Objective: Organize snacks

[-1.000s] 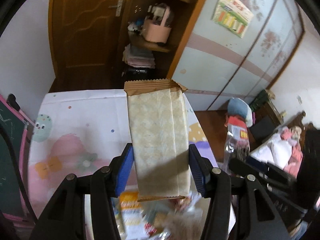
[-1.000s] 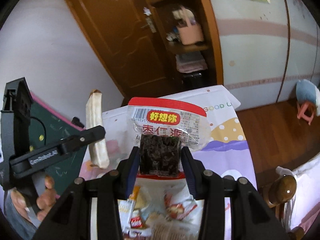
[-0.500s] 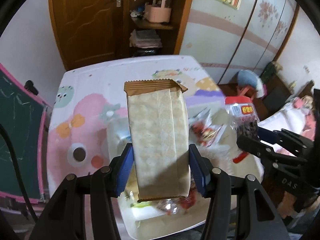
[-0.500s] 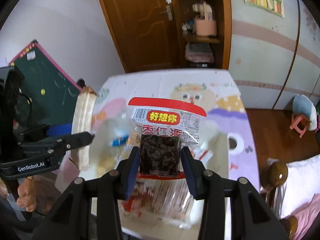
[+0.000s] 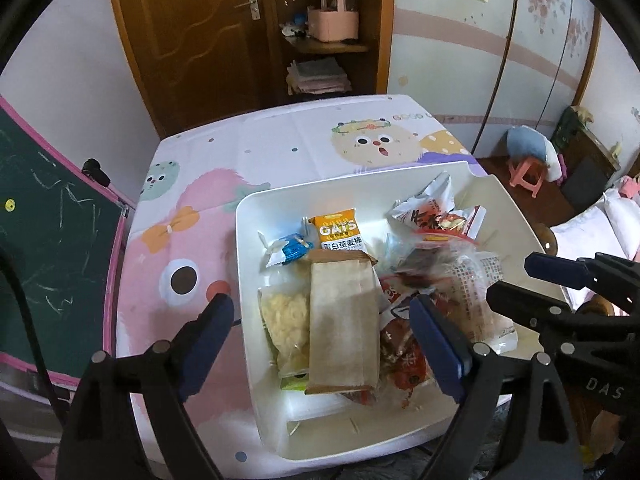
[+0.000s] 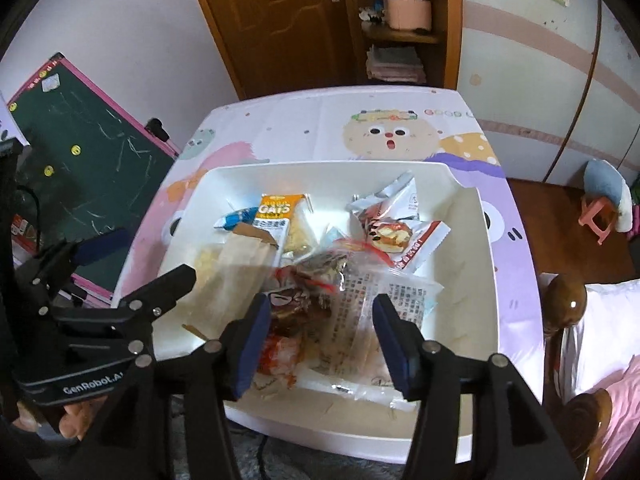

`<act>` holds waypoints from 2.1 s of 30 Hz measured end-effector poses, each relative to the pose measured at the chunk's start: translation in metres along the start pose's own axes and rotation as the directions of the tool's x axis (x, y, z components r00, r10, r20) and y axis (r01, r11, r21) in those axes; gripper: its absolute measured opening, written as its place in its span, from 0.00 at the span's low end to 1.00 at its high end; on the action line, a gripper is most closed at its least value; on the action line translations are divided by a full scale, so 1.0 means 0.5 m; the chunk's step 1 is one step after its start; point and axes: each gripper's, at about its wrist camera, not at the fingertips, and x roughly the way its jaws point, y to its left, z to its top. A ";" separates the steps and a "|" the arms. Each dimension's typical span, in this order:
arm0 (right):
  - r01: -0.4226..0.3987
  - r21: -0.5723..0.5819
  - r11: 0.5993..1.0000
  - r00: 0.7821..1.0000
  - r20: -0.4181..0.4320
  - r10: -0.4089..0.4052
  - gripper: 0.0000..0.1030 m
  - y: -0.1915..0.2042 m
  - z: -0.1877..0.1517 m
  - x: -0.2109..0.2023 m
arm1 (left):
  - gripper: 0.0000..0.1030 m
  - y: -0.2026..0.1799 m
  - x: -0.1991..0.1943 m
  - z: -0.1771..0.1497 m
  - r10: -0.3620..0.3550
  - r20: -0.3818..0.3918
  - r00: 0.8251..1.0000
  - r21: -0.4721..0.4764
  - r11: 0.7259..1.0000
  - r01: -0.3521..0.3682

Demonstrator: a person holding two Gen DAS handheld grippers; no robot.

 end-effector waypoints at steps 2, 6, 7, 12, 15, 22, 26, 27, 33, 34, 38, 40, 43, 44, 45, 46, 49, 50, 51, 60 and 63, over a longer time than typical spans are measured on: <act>0.009 -0.001 1.000 1.000 0.010 -0.009 0.56 0.002 -0.003 -0.006 | 0.87 0.003 -0.011 -0.004 0.005 0.014 1.000 -0.012 1.000 -0.005; 0.009 -0.015 1.000 1.000 0.030 -0.009 0.56 0.012 -0.012 -0.022 | 0.87 0.011 -0.034 -0.010 0.013 0.045 0.999 -0.040 0.999 -0.012; 0.010 -0.018 1.000 0.999 0.036 -0.010 0.56 0.015 -0.014 -0.026 | 0.89 0.011 -0.040 -0.012 0.014 0.053 0.999 -0.045 0.999 -0.012; 0.002 -0.029 1.000 0.997 0.071 0.000 0.56 0.027 -0.021 -0.051 | 0.93 0.011 -0.080 -0.021 0.040 0.115 0.993 -0.055 0.998 -0.034; 0.004 -0.033 0.999 0.995 0.096 -0.001 0.56 0.032 -0.024 -0.066 | 0.97 0.013 -0.105 -0.023 0.044 0.153 0.987 -0.061 0.998 -0.035; 0.028 -0.053 0.998 0.984 0.175 -0.018 0.56 0.042 -0.030 -0.110 | 0.98 0.018 -0.140 -0.026 0.054 0.204 0.977 -0.075 0.996 -0.040; 0.040 -0.068 0.997 0.976 0.215 -0.025 0.56 0.046 -0.030 -0.130 | 0.99 0.018 -0.147 -0.024 0.070 0.213 0.975 -0.089 0.995 -0.052; 0.045 -0.071 0.996 0.974 0.224 -0.029 0.56 0.046 -0.030 -0.135 | 0.99 0.020 -0.150 -0.024 0.071 0.215 0.974 -0.095 0.994 -0.051; 0.067 -0.090 0.994 0.963 0.268 -0.041 0.56 0.048 -0.026 -0.160 | 0.99 0.021 -0.161 -0.017 0.084 0.233 0.969 -0.108 0.992 -0.060; 0.076 -0.095 0.993 0.960 0.277 -0.047 0.56 0.049 -0.023 -0.165 | 0.99 0.020 -0.165 -0.016 0.090 0.238 0.967 -0.107 0.992 -0.066; 0.079 -0.099 0.992 0.952 0.304 -0.045 0.56 0.051 -0.013 -0.186 | 0.99 0.014 -0.178 -0.007 0.136 0.257 0.957 -0.108 0.988 -0.111; 0.087 -0.102 0.991 0.948 0.316 -0.051 0.56 0.054 -0.014 -0.195 | 0.99 0.010 -0.183 -0.003 0.172 0.252 0.952 -0.113 0.983 -0.148; 0.092 -0.113 0.989 0.945 0.324 -0.050 0.57 0.057 -0.013 -0.205 | 0.99 0.008 -0.190 0.002 0.188 0.250 0.950 -0.115 0.980 -0.163; 0.091 -0.115 0.989 0.945 0.324 -0.049 0.57 0.057 -0.013 -0.207 | 0.99 0.007 -0.193 0.004 0.190 0.249 0.950 -0.114 0.979 -0.166; 0.088 -0.120 0.989 0.945 0.323 -0.045 0.59 0.057 -0.010 -0.211 | 0.99 0.006 -0.196 0.007 0.195 0.246 0.949 -0.110 0.979 -0.173; 0.084 -0.121 0.989 0.945 0.324 -0.041 0.61 0.055 -0.008 -0.215 | 0.99 0.005 -0.198 0.011 0.200 0.243 0.949 -0.108 0.978 -0.178; 0.071 -0.111 0.991 0.947 0.319 -0.032 0.62 0.048 0.002 -0.227 | 1.00 0.005 -0.207 0.026 0.184 0.227 0.957 -0.106 0.981 -0.163; 0.065 -0.106 0.992 0.948 0.317 -0.028 0.62 0.047 0.005 -0.230 | 0.99 0.007 -0.212 0.033 0.163 0.219 0.962 -0.112 0.984 -0.141; 0.058 -0.099 0.993 0.948 0.317 -0.024 0.62 0.044 0.009 -0.237 | 0.99 0.007 -0.215 0.038 0.153 0.218 0.964 -0.115 0.985 -0.130; 0.108 -0.107 0.988 0.935 0.350 -0.065 0.71 0.072 0.003 -0.247 | 0.99 -0.002 -0.228 0.039 0.135 0.211 0.968 -0.121 0.986 -0.111; 0.107 -0.091 0.990 0.941 0.332 -0.071 0.71 0.067 0.002 -0.235 | 0.99 0.000 -0.213 0.032 0.127 0.176 0.976 -0.124 0.987 -0.106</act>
